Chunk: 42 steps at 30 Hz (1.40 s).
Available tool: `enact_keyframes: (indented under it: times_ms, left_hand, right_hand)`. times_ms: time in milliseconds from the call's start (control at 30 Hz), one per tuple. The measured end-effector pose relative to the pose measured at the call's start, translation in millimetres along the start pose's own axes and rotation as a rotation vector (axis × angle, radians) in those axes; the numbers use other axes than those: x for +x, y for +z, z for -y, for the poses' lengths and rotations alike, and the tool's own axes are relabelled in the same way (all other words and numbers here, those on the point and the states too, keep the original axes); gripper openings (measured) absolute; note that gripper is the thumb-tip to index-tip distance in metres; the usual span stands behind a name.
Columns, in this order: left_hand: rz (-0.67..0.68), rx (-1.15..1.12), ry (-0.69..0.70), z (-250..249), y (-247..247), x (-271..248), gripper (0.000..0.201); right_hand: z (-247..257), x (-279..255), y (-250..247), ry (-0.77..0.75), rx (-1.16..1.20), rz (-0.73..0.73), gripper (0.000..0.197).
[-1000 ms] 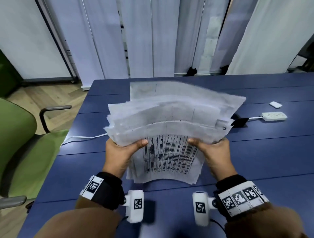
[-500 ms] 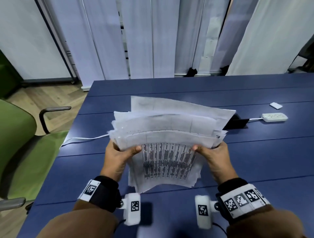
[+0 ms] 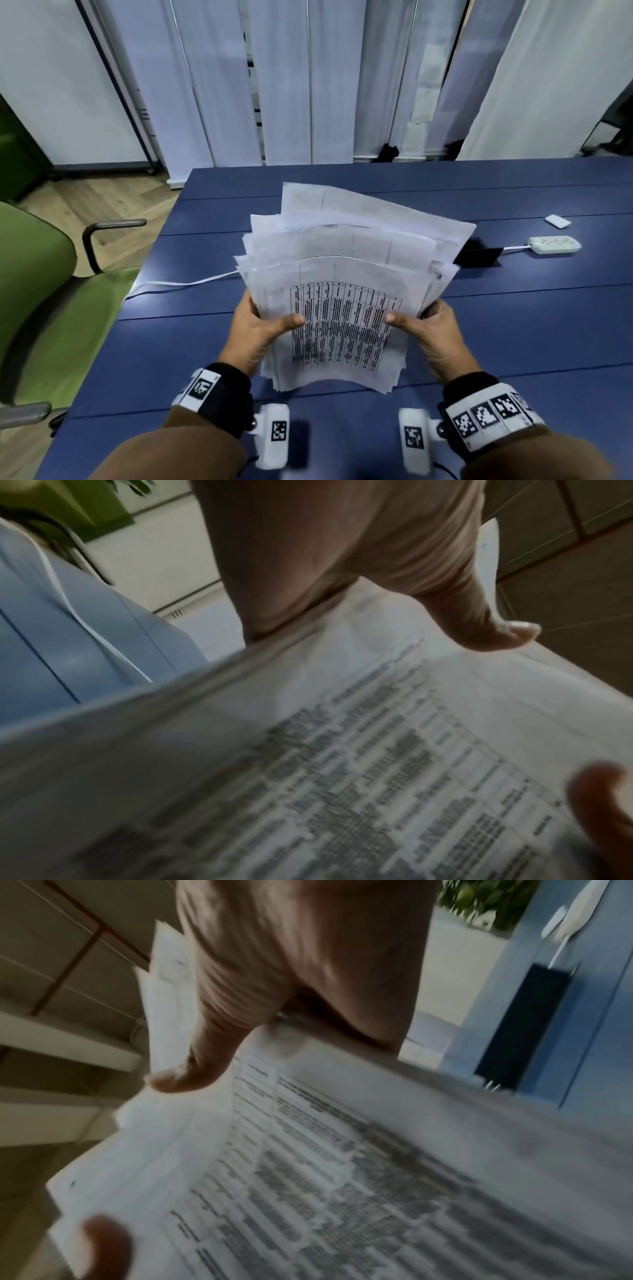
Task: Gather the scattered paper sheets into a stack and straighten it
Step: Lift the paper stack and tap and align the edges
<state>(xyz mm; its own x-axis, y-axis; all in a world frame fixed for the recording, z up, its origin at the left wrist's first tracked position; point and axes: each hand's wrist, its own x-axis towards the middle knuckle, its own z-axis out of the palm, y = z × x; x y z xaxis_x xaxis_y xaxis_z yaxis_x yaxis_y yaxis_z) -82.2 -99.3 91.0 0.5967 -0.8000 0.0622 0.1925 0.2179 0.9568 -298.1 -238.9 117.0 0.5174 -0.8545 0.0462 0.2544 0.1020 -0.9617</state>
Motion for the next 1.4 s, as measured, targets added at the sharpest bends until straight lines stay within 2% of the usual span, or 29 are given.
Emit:
enact_keyframes:
  times_ms: [67,133,200,267,333,400,467,567,667,767,833,1000,1133,1300,1400]
  left_hand:
    - [0.027,0.028,0.020,1,13,-4,0.092]
    - [-0.025,0.008,0.056,-3,15,-4,0.087]
    - [-0.095,-0.030,0.067,-2,0,1,0.091]
    - [-0.103,-0.035,0.027,2,-15,2,0.092]
    - [-0.054,0.024,-0.053,9,-14,-2,0.089]
    - [-0.023,0.062,-0.074,13,-1,-8,0.069]
    - [-0.062,0.038,-0.026,10,11,-10,0.042]
    - [-0.102,-0.018,0.048,-8,18,-5,0.034]
    - [-0.131,-0.045,0.128,-18,15,0,0.045]
    - [-0.107,-0.035,0.121,-13,3,2,0.085]
    - [-0.089,-0.029,0.074,-8,-5,-1,0.095]
    - [-0.008,-0.008,-0.003,0,-11,-2,0.102]
    - [0.066,0.024,0.015,-2,5,-4,0.098]
    - [-0.036,-0.056,0.003,-4,-11,0,0.099]
    - [0.055,-0.011,-0.054,1,-10,-4,0.079]
  right_hand:
    - [0,-2,10,-0.022,-0.011,0.044,0.058]
    - [5,-4,15,-0.039,-0.003,0.062,0.051]
    - [8,-3,5,-0.025,0.037,0.036,0.044]
    - [5,-5,-7,0.017,-0.009,0.013,0.040]
    - [-7,-8,-12,0.088,-0.077,0.026,0.047]
    - [-15,-9,-5,0.149,-0.053,0.034,0.058]
    - [-13,-6,6,0.125,0.019,0.017,0.060]
    - [1,2,16,0.028,0.065,-0.037,0.058]
    - [7,7,17,-0.025,0.033,-0.075,0.069]
    - [6,4,12,0.002,-0.014,-0.043,0.053]
    - [3,0,5,0.023,-0.050,-0.022,0.044]
    - [-5,-3,-1,0.091,-0.016,-0.005,0.054]
    - [-1,-2,13,0.025,0.006,0.041,0.048]
    - [4,-3,-1,0.041,0.031,0.005,0.041]
    - [-5,-5,-2,0.123,-0.052,0.057,0.045]
